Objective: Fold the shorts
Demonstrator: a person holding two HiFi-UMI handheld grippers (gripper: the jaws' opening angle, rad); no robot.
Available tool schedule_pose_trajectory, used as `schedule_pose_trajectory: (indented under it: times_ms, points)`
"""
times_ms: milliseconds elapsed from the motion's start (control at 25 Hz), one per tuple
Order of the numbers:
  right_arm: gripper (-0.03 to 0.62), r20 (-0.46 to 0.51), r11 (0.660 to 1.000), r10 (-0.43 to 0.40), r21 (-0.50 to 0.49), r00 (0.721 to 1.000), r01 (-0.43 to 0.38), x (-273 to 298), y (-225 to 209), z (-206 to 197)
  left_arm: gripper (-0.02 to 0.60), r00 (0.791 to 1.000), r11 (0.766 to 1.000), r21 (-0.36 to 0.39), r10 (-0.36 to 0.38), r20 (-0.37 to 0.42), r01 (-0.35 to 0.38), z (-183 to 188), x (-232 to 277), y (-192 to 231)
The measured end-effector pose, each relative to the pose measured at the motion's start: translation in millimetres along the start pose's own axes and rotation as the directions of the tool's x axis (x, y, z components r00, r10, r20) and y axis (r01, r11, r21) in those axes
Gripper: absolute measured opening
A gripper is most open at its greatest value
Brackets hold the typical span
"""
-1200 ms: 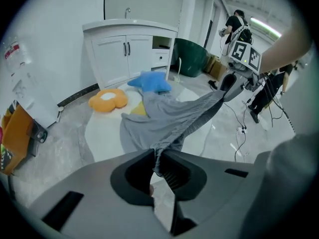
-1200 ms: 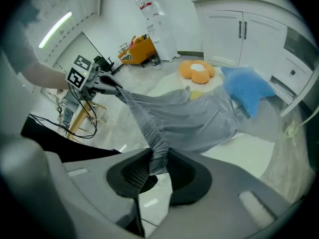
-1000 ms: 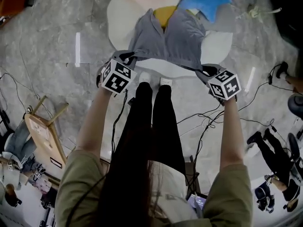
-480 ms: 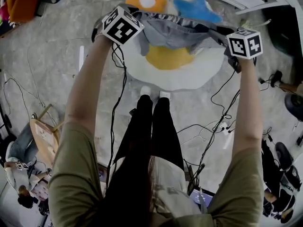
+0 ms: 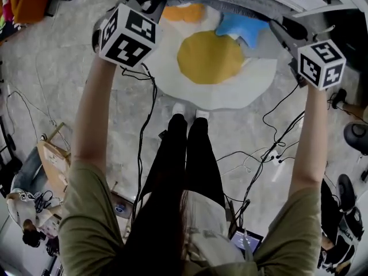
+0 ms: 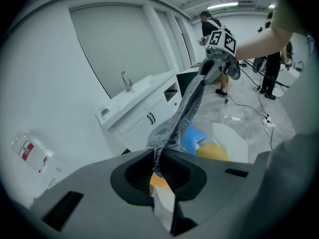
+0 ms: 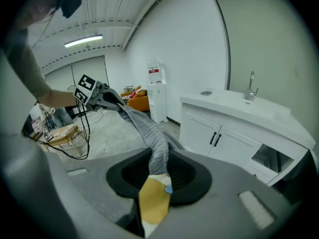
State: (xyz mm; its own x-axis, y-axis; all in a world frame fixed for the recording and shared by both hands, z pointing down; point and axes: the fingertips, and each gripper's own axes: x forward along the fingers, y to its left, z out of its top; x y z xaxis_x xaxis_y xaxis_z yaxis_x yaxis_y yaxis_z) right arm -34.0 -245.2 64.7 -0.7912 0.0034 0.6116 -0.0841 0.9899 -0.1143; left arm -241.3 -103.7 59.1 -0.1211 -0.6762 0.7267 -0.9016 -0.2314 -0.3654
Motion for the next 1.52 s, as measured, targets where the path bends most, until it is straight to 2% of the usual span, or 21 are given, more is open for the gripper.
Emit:
schedule_pose_trajectory:
  times_ms: [160,360,440,520,600,680,800,920,1080,1200,1280,1320,1360,1400,1440,1520]
  points:
    - [0.094,-0.092,1.0,0.026,-0.014,0.995,-0.027,20,55,-108,0.04,0.992,0.995,-0.016,-0.098,-0.078,0.097,-85,2,-93]
    - [0.094,-0.213,0.998,0.058,0.015,0.975,-0.056,55,116,-291,0.044,0.96,0.97,-0.123,-0.226,-0.165,0.208,-211,49,-244]
    - [0.094,-0.282,0.997,0.072,0.023,0.957,-0.068,74,143,-364,0.048,0.94,0.952,-0.199,-0.272,-0.205,0.232,-266,69,-306]
    - [0.095,-0.338,0.996,0.088,0.016,0.937,-0.087,89,167,-428,0.049,0.913,0.923,-0.291,-0.326,-0.244,0.251,-315,88,-362]
    - [0.095,-0.388,0.994,0.099,-0.008,0.916,-0.111,96,183,-481,0.049,0.886,0.889,-0.372,-0.379,-0.267,0.268,-349,106,-409]
    - [0.095,-0.422,0.991,0.106,-0.033,0.901,-0.132,98,197,-521,0.049,0.872,0.866,-0.42,-0.407,-0.274,0.272,-373,116,-445]
    - [0.097,-0.445,0.99,0.101,-0.044,0.89,-0.135,99,214,-560,0.049,0.864,0.856,-0.442,-0.418,-0.283,0.269,-398,120,-483]
    - [0.097,-0.47,0.992,0.104,-0.012,0.876,-0.125,102,224,-588,0.051,0.852,0.847,-0.46,-0.43,-0.298,0.266,-415,124,-505]
    - [0.097,-0.542,0.993,0.1,0.004,0.834,-0.117,106,230,-625,0.066,0.819,0.846,-0.458,-0.455,-0.35,0.274,-432,129,-530]
    - [0.098,-0.571,0.998,0.059,0.004,0.819,-0.07,115,226,-635,0.125,0.785,0.848,-0.448,-0.473,-0.399,0.283,-445,134,-541]
    - [0.11,-0.596,0.998,0.038,-0.016,0.802,-0.059,117,225,-640,0.23,0.744,0.82,-0.493,-0.518,-0.421,0.292,-453,132,-548]
    - [0.131,-0.61,0.997,0.046,-0.015,0.791,-0.07,116,226,-643,0.284,0.723,0.799,-0.525,-0.544,-0.426,0.292,-457,129,-551]
    - [0.23,-0.624,0.996,0.065,-0.001,0.779,-0.084,115,229,-646,0.329,0.706,0.782,-0.555,-0.563,-0.43,0.285,-459,126,-551]
    - [0.313,-0.634,0.995,0.087,0.02,0.768,-0.097,112,232,-646,0.344,0.696,0.77,-0.577,-0.572,-0.434,0.272,-461,121,-548]
    - [0.332,-0.639,0.994,0.105,0.042,0.762,-0.102,110,234,-644,0.349,0.692,0.763,-0.594,-0.573,-0.438,0.256,-461,116,-544]
    - [0.375,-0.631,0.993,0.118,0.077,0.767,-0.09,105,235,-633,0.354,0.698,0.755,-0.617,-0.565,-0.44,0.222,-459,106,-529]
